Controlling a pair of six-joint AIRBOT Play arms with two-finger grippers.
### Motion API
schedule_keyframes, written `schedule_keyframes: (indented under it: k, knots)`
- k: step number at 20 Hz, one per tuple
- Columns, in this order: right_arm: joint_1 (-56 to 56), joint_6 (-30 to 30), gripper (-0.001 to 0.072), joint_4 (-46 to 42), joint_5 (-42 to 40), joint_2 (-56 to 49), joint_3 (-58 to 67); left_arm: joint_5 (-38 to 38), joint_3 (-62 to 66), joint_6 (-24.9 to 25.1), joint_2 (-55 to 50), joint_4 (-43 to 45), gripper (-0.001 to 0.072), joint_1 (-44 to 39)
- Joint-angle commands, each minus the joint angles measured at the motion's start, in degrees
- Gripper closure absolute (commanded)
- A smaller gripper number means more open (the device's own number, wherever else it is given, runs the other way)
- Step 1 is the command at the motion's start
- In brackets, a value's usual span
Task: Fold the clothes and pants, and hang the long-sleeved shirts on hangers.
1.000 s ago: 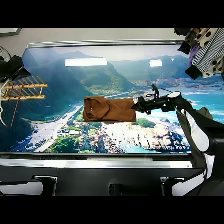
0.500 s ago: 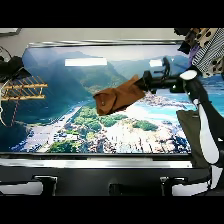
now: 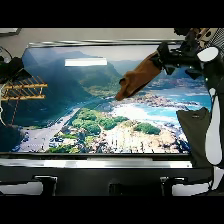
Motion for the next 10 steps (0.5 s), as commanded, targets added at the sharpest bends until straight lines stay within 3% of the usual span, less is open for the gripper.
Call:
schedule_keyframes:
  k: [1, 6, 10]
  knots:
    - [-5.62, 5.46, 0.0684, -2.75, -2.69, 0.07, 1.31, -0.02, -0.02, 0.0, 0.0, -0.09, 0.069, 0.04]
    - [-13.88, 6.38, 0.0684, -2.84, -7.21, 0.07, 1.31, -0.02, -0.02, 0.0, 0.0, -0.09, 0.069, 0.04]
    - [-19.85, 11.43, 0.0684, -5.31, -10.08, 0.07, 1.31, -0.02, -0.02, -0.02, 0.0, -0.09, 0.069, 0.04]
